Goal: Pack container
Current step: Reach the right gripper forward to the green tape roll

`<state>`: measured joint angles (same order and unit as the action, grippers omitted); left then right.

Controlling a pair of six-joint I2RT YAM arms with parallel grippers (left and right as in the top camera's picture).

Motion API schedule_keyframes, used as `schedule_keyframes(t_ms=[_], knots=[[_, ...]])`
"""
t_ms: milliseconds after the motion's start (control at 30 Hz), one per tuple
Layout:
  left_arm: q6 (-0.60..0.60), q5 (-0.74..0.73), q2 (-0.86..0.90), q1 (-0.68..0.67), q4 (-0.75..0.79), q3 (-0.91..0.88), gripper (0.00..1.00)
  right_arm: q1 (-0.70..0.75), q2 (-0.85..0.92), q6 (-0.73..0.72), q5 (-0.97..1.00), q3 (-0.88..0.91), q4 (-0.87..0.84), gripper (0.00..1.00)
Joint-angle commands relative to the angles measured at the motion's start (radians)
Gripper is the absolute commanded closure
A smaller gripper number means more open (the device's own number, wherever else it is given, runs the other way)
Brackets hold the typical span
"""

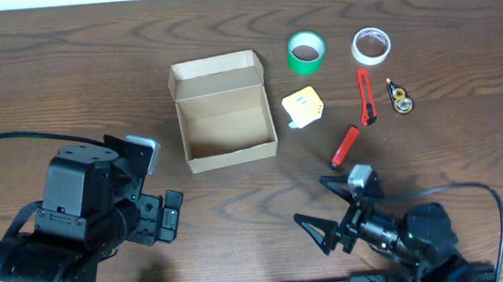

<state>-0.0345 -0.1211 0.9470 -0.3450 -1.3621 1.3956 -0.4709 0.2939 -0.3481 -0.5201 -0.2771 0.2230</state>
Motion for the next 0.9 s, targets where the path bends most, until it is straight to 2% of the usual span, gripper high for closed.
schedule_keyframes(t_ms=[0,200,500,700,867], knots=[[-0.014,-0.003,0.000,0.003,-0.003,0.006,0.05,-0.006,0.152,0.040,0.026,-0.119,0.003,0.01],[-0.014,-0.003,0.000,0.003,-0.003,0.006,0.05,0.006,0.494,0.135,0.102,-0.369,0.054,0.01],[-0.014,-0.003,0.000,0.003,-0.003,0.006,0.05,0.114,0.964,0.182,0.105,-0.792,0.246,0.01],[-0.014,-0.003,0.000,0.003,-0.003,0.007,0.05,0.156,1.089,0.219,0.097,-0.906,0.116,0.01],[-0.014,-0.003,0.000,0.003,-0.003,0.007,0.05,0.166,1.141,0.253,0.278,-0.909,-0.066,0.01]])
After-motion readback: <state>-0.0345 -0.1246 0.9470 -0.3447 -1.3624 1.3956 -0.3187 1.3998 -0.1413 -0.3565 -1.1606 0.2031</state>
